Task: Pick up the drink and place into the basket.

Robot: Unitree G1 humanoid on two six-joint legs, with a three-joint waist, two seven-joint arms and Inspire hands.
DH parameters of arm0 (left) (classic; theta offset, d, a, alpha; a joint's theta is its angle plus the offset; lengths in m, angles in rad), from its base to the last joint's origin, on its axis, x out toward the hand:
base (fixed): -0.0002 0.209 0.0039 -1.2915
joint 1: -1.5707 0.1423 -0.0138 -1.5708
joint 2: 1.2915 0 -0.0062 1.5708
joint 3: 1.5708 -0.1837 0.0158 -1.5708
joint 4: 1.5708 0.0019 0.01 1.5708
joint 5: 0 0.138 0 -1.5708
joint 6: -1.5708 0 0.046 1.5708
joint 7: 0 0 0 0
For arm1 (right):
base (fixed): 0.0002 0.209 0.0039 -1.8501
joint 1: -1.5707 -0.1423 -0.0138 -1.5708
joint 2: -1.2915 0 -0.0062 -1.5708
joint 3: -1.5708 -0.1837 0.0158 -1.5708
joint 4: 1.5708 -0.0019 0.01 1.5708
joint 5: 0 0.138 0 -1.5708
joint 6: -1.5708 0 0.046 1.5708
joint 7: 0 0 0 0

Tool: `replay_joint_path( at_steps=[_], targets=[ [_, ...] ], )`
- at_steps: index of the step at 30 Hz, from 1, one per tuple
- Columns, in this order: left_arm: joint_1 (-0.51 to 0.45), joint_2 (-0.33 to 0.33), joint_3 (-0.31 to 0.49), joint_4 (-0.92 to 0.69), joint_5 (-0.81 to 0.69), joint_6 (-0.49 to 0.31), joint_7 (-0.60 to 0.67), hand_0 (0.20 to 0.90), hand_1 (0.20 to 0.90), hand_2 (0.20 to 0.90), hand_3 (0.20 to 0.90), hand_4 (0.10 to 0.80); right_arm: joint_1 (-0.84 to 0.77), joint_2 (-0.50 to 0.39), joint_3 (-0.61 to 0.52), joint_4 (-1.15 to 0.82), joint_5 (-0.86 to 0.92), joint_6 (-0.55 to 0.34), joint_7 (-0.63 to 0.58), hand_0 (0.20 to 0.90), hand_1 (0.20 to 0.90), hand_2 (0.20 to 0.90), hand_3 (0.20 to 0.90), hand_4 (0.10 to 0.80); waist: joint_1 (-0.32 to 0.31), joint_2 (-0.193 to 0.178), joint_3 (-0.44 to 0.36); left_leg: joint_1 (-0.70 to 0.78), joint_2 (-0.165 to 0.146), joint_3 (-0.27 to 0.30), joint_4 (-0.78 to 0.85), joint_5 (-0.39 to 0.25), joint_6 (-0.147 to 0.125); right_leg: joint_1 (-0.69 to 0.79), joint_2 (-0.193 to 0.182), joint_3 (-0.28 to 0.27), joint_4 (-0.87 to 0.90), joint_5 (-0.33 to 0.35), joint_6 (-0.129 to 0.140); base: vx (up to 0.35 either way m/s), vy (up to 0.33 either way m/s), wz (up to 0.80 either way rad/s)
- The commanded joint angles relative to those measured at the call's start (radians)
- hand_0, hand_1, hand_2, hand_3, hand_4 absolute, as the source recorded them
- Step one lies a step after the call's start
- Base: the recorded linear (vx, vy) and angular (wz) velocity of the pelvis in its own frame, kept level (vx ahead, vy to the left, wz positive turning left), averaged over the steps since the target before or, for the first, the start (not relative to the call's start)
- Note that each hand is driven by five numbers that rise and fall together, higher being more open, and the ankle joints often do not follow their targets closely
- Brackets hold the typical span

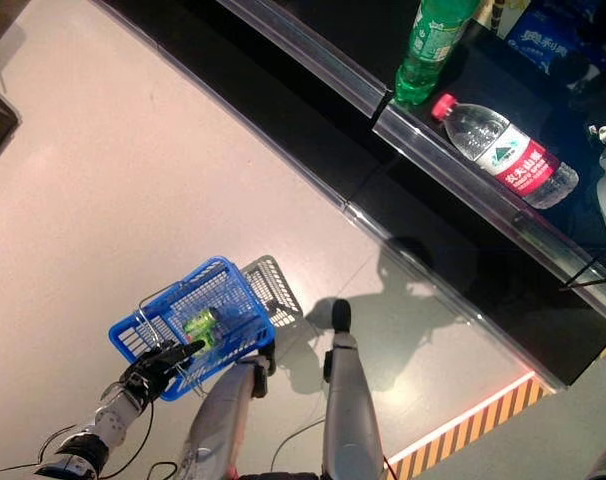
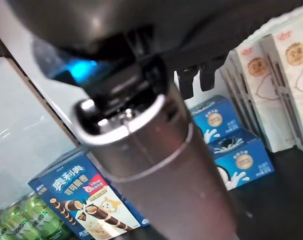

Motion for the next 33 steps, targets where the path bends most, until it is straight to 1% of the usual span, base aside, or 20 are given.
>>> replay_joint_path(
  at_steps=[1,4,9,11,15,19,22,27,33],
  targets=[
    [0.169,0.028,-0.005,-0.023,0.017,-0.039,-0.032,0.3,0.3,0.3,0.2,0.1,-0.031,-0.088,-0.076,-0.072,-0.089,0.004,-0.036,0.9,0.9,0.9,0.9,0.8,0.005,-0.038,-0.074,-0.015,0.002,-0.015,-0.032,0.083,0.02,0.059,0.066,-0.025,0.079,-0.133,-0.077,0.0,0.0,0.0],
    [0.177,0.023,0.011,-0.02,0.02,-0.034,-0.028,0.3,0.3,0.3,0.2,0.1,0.002,-0.067,-0.102,-0.139,-0.063,0.017,0.001,0.9,0.9,0.9,0.9,0.8,0.002,-0.042,-0.079,-0.006,0.004,-0.014,-0.034,0.083,0.019,0.067,0.067,-0.023,0.076,-0.135,-0.079,0.027,0.015,-0.01],
    [0.182,0.018,0.033,-0.016,0.033,-0.028,-0.03,0.3,0.3,0.3,0.2,0.1,0.088,-0.052,-0.161,-0.205,-0.081,0.026,0.06,0.9,0.9,0.9,0.9,0.8,-0.002,-0.052,-0.084,0.004,0.007,-0.01,-0.037,0.078,0.019,0.077,0.069,-0.021,0.075,-0.139,-0.081,0.022,0.009,-0.01],
    [0.189,0.008,0.042,-0.022,0.041,-0.028,-0.026,0.3,0.3,0.3,0.2,0.1,0.186,-0.031,-0.212,-0.246,-0.109,0.021,0.124,0.9,0.9,0.9,0.9,0.8,-0.007,-0.061,-0.089,0.011,0.008,-0.008,-0.034,0.072,0.021,0.087,0.07,-0.02,0.072,-0.14,-0.083,0.048,0.004,0.01],
    [0.192,0.003,0.044,-0.028,0.048,-0.032,-0.02,0.3,0.3,0.3,0.2,0.1,0.275,-0.009,-0.259,-0.256,-0.134,0.016,0.185,0.9,0.9,0.9,0.9,0.8,-0.007,-0.068,-0.087,0.015,0.008,-0.006,-0.03,0.064,0.026,0.092,0.067,-0.02,0.069,-0.138,-0.083,0.0,0.0,0.0],
    [0.192,0.004,0.045,-0.031,0.049,-0.033,-0.017,0.3,0.3,0.3,0.2,0.1,0.293,0.008,-0.263,-0.245,-0.12,0.012,0.212,0.9,0.9,0.9,0.9,0.8,-0.004,-0.07,-0.084,0.016,0.005,-0.006,-0.03,0.059,0.03,0.096,0.068,-0.021,0.065,-0.136,-0.082,0.0,0.0,0.0],
    [0.192,0.004,0.046,-0.031,0.045,-0.024,-0.011,0.3,0.3,0.3,0.2,0.1,0.299,0.041,-0.252,-0.256,-0.075,-0.001,0.259,0.9,0.9,0.9,0.9,0.8,-0.003,-0.071,-0.083,0.03,0.004,-0.007,-0.036,0.058,0.031,0.107,0.068,-0.021,0.06,-0.135,-0.082,0.0,0.0,0.0],
    [0.192,-0.002,0.058,-0.032,0.048,-0.019,-0.004,0.3,0.3,0.3,0.2,0.1,0.348,0.074,-0.271,-0.273,-0.107,-0.012,0.284,0.9,0.9,0.9,0.9,0.8,-0.002,-0.078,-0.086,0.037,0.003,-0.006,-0.035,0.053,0.033,0.117,0.068,-0.022,0.058,-0.138,-0.082,0.0,0.0,0.0],
    [0.188,-0.009,0.049,-0.043,0.05,-0.017,0.008,0.3,0.3,0.3,0.2,0.1,0.385,0.117,-0.278,-0.254,-0.139,-0.011,0.284,0.9,0.9,0.9,0.9,0.8,0.004,-0.075,-0.081,0.033,0.0,-0.011,-0.031,0.054,0.036,0.118,0.065,-0.027,0.057,-0.134,-0.08,0.0,0.0,0.0]
  ],
)
